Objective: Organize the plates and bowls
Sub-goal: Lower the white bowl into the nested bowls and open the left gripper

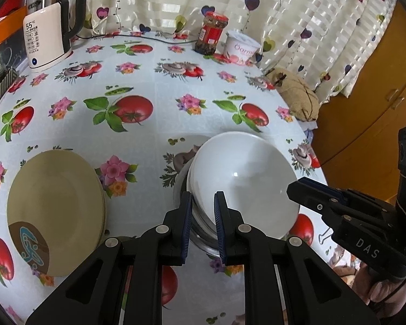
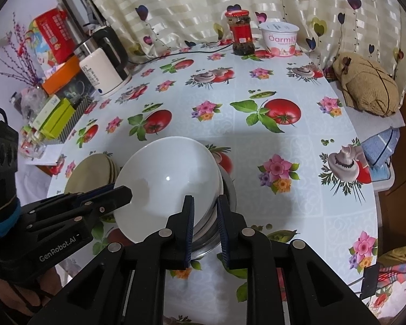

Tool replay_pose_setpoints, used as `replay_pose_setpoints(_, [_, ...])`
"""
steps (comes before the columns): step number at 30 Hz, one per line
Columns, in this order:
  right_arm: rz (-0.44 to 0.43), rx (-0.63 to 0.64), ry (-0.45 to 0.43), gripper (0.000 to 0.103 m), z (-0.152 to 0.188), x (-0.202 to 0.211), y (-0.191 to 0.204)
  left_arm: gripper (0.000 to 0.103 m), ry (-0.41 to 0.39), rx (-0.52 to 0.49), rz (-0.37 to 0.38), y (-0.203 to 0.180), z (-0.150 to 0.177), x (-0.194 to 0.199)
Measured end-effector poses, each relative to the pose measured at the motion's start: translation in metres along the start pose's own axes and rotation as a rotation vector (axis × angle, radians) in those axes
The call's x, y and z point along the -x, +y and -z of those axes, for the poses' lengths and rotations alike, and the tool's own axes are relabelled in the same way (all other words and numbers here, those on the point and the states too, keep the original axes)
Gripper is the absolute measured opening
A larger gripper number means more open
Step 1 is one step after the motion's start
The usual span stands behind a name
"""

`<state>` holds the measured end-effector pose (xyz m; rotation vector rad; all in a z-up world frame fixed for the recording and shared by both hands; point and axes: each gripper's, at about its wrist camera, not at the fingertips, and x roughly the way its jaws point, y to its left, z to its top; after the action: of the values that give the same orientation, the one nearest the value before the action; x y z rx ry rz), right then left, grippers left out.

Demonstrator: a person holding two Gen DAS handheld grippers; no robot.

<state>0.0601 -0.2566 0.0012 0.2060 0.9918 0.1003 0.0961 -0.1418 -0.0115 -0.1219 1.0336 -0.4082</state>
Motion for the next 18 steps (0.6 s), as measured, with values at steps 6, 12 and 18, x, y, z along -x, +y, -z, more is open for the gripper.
replay_pose_setpoints(6, [0.006,0.004,-0.028,0.019,-0.002,0.012,-0.004,0.018,-0.041,0.003,-0.001,0.002,-0.002,0.014])
replay_pose_setpoints(12, [-0.006,0.002,-0.056,0.021,0.004,0.025,-0.01,0.018,-0.066,0.007,-0.007,0.005,0.0,0.025])
replay_pose_setpoints(18, [-0.018,-0.001,-0.065,0.022,0.01,0.031,-0.013,0.018,-0.085,0.01,-0.02,0.008,0.004,0.033])
